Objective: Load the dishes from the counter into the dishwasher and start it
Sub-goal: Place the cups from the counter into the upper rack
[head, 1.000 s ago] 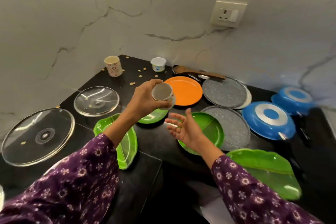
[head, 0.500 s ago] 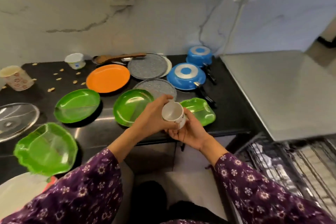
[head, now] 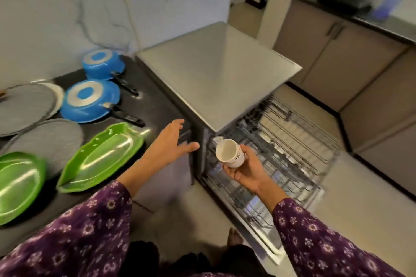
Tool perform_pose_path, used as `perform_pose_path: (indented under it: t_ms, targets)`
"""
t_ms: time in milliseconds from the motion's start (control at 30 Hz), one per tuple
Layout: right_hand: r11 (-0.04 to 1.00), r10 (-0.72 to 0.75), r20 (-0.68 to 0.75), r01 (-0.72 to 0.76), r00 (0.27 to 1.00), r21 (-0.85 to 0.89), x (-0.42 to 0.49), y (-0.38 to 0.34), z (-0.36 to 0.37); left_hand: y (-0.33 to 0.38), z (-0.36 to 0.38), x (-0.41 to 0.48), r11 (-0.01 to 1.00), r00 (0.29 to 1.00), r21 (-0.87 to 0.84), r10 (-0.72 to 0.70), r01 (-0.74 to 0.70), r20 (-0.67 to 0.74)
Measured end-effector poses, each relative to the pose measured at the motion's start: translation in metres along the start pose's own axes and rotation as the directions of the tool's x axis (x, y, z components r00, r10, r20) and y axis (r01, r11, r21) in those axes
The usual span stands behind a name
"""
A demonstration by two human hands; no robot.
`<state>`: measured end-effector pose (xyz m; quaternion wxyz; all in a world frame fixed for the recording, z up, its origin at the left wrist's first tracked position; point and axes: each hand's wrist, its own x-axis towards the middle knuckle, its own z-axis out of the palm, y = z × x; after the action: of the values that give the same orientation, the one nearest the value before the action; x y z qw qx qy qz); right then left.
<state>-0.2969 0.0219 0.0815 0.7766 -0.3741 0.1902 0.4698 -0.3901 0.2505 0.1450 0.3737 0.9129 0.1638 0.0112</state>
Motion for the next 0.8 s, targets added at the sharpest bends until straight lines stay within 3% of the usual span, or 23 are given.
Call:
perform_pose_path:
  t_ms: [200, 500, 600, 667, 800]
  targets:
    - [0.982, -0.132, -0.225, 0.096, 0.965, -0.162, -0.013, -0.066, -0.102, 0.051, 0.081, 0.071, 0.966, 0.976, 0.16, 0.189, -0.204, 0.106]
    - [0.817, -0.341, -0.419, 0.044, 0.842, -0.575, 0.017, -0.119, -0.217, 0.084, 0.153, 0.162, 0.92, 0.964, 0.288, 0.253, -0.266, 0.081]
    - [0.646, -0.428, -0.39, -0.025, 0.815, -0.763, 0.033, -0.128, -0.238, 0.086, 0.161, 0.186, 0.899, 0.958, 0.332, 0.28, -0.284, 0.062]
    - [0.459, -0.479, -0.329, -0.087, 0.814, -0.884, 0.043, -0.135, -0.248, 0.085, 0.167, 0.199, 0.885, 0.953, 0.357, 0.297, -0.298, 0.059]
    - [0.098, -0.41, -0.23, -0.208, 0.883, -0.973, 0.051, -0.134, -0.263, 0.08, 0.18, 0.209, 0.863, 0.943, 0.39, 0.33, -0.322, 0.049]
